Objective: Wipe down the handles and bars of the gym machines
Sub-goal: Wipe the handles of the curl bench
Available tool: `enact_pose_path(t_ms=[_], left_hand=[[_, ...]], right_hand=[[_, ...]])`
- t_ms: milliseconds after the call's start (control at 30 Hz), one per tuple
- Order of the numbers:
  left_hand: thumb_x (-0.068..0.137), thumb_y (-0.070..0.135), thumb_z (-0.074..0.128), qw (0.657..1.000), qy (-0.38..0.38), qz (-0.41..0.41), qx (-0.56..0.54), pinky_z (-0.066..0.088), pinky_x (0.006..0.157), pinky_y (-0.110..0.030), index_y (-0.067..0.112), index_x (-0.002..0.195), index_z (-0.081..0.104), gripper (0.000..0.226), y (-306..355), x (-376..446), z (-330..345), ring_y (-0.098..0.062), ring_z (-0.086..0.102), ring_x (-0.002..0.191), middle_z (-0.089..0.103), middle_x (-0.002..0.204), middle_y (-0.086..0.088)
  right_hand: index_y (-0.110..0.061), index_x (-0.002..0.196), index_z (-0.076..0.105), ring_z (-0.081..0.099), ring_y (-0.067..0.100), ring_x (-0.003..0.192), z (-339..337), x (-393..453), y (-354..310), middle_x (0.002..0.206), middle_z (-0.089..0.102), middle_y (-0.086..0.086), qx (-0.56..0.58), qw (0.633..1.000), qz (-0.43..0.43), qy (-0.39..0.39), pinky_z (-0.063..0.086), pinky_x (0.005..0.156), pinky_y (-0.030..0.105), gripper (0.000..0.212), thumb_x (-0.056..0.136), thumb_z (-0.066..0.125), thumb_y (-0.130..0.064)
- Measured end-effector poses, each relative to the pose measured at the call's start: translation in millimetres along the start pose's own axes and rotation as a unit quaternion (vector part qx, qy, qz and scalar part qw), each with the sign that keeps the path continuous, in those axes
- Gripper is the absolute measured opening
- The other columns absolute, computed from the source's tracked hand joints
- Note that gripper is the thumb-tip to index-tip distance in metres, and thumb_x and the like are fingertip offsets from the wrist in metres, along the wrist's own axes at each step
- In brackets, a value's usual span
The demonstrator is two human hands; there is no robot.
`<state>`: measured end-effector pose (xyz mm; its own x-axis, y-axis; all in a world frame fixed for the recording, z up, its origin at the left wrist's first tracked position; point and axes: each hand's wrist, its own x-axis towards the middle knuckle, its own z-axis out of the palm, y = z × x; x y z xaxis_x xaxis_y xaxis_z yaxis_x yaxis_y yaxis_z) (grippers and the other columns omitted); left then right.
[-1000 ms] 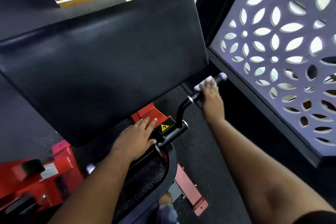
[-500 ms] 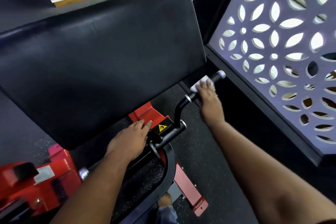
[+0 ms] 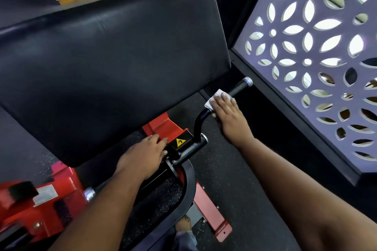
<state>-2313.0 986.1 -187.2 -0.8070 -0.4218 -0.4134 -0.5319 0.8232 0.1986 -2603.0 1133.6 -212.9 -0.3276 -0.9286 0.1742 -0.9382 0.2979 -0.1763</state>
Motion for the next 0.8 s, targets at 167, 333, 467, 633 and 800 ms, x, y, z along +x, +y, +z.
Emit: enact_pose_path(t_ms=[167,333,467,633,800], left_hand=[[0.11,0.046,0.032,1.0,-0.006,0.0,-0.004,0.047,0.108,-0.045,0.027,0.159,0.03,0.053,-1,1,3,-0.023,0.032,0.15,0.031,0.164,-0.001],[0.11,0.046,0.031,1.0,0.0,0.0,0.0,0.049,0.104,-0.043,0.026,0.158,0.031,0.051,2,-2,-1,-0.022,0.036,0.147,0.035,0.161,0.0],[0.11,0.046,0.031,1.0,-0.003,-0.004,0.001,0.049,0.104,-0.042,0.026,0.157,0.031,0.051,3,-3,-2,-0.022,0.037,0.145,0.036,0.159,0.0],[0.11,0.046,0.03,1.0,0.002,-0.003,0.005,0.05,0.1,-0.04,0.027,0.157,0.032,0.051,2,-3,-2,-0.02,0.039,0.143,0.038,0.158,0.002],[0.11,0.047,0.03,1.0,-0.001,-0.002,0.0,0.049,0.103,-0.041,0.028,0.157,0.03,0.051,1,-1,0,-0.02,0.037,0.145,0.035,0.16,0.002]], right_hand=[[-0.015,0.16,0.023,0.003,0.027,0.157,-18,29,34,0.169,0.015,0.008,-0.097,0.98,0.175,-0.001,-0.007,0.121,0.054,0.093,0.091,0.035,-0.077],[-0.011,0.161,0.024,0.004,0.03,0.157,13,-4,-6,0.169,0.016,0.011,-0.085,0.995,0.038,-0.029,0.013,0.122,0.062,0.106,0.087,0.019,-0.087],[-0.012,0.163,0.014,-0.002,0.031,0.157,8,16,7,0.17,0.004,0.012,0.015,0.983,0.176,0.048,0.007,0.125,0.049,0.094,0.094,0.034,-0.073],[-0.011,0.163,0.007,0.021,0.028,0.154,12,45,-52,0.167,0.018,0.016,0.368,0.821,0.378,0.217,0.015,0.119,0.015,0.07,0.107,0.048,-0.023],[-0.017,0.149,0.047,0.064,0.014,0.111,-1,62,-76,0.126,0.066,0.001,0.583,0.593,0.466,0.303,0.05,0.103,0.035,0.048,0.102,0.055,-0.025]])
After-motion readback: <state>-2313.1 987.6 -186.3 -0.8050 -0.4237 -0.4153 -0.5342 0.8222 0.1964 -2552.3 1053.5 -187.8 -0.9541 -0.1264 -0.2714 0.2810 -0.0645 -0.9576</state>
